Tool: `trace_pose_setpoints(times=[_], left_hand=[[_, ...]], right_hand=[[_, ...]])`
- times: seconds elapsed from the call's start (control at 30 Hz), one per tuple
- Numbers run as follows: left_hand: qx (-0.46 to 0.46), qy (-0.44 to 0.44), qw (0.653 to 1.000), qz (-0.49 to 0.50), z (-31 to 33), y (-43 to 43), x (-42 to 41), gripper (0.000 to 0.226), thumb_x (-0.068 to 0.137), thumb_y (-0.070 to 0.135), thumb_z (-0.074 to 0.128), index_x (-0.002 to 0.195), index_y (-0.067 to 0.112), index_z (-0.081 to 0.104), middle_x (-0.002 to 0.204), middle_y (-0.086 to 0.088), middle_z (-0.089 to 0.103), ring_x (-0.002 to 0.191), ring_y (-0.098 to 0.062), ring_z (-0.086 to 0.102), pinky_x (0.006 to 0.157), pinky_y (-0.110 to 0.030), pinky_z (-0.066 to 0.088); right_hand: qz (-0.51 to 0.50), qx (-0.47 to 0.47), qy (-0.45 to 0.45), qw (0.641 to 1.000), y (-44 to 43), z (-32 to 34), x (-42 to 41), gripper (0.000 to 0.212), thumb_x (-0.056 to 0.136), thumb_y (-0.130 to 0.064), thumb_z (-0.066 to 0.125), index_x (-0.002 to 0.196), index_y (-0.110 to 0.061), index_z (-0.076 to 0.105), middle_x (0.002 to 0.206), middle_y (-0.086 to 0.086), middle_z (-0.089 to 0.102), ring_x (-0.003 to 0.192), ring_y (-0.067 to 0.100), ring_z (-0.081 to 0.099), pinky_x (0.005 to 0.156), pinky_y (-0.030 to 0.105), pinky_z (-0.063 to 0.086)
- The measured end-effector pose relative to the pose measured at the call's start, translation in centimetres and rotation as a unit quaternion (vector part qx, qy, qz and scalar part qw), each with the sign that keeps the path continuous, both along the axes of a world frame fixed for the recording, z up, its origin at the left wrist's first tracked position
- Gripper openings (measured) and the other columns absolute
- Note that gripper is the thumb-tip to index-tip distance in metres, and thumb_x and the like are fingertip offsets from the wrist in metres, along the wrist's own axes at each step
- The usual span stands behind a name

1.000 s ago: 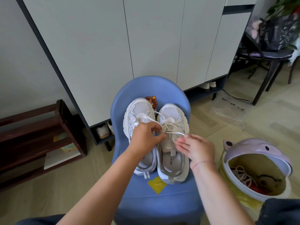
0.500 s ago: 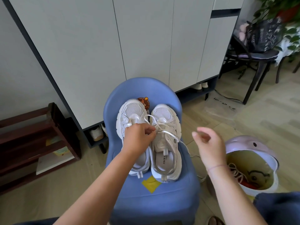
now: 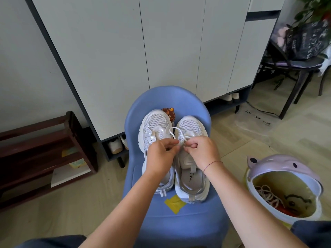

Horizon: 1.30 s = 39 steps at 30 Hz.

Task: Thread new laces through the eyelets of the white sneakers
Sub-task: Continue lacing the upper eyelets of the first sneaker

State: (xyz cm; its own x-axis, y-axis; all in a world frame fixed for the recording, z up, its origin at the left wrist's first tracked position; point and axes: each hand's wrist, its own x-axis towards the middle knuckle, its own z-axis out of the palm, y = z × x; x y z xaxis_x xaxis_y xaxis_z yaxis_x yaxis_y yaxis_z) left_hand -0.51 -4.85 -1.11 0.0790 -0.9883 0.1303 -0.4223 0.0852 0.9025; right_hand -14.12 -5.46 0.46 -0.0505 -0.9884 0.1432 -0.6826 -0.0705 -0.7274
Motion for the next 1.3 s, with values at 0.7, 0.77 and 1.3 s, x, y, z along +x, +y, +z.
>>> trace_pose_setpoints(times=[0.7, 0.77, 1.3], left_hand=[[-0.002, 0.000, 1.000, 0.010, -0.2, 0.3, -0.2, 0.021, 0.084, 0.027, 0.072, 0.102, 0.016, 0.074, 0.087, 0.006, 0.073, 0.076, 0.006, 0.063, 0.066, -0.003, 0.045], [-0.001, 0.003, 1.000, 0.009, -0.2, 0.3, -0.2, 0.020, 0.084, 0.027, 0.073, 0.101, 0.016, 0.075, 0.087, 0.006, 0.073, 0.077, 0.004, 0.064, 0.066, -0.004, 0.046], [-0.016, -0.019, 1.000, 0.007, -0.1, 0.3, -0.2, 0.020, 0.086, 0.025, 0.071, 0.103, 0.015, 0.074, 0.085, 0.005, 0.072, 0.073, 0.007, 0.062, 0.063, -0.004, 0.044]], right_hand=[[-0.046, 0.074, 0.016, 0.996, 4.7, -0.8, -9.9, 0.016, 0.089, -0.023, 0.060, 0.075, -0.030, 0.062, 0.087, -0.003, 0.065, 0.083, 0.016, 0.059, 0.061, 0.019, 0.039], [-0.027, 0.030, 0.002, 0.999, 3.6, 0.0, -7.5, 0.006, 0.089, -0.030, 0.060, 0.087, -0.027, 0.065, 0.096, -0.005, 0.060, 0.088, 0.013, 0.057, 0.066, 0.019, 0.040], [0.000, -0.030, -0.024, 0.999, 2.6, -1.0, -2.5, 0.012, 0.082, -0.020, 0.070, 0.071, -0.025, 0.066, 0.084, -0.009, 0.057, 0.069, 0.002, 0.052, 0.068, 0.020, 0.039]])
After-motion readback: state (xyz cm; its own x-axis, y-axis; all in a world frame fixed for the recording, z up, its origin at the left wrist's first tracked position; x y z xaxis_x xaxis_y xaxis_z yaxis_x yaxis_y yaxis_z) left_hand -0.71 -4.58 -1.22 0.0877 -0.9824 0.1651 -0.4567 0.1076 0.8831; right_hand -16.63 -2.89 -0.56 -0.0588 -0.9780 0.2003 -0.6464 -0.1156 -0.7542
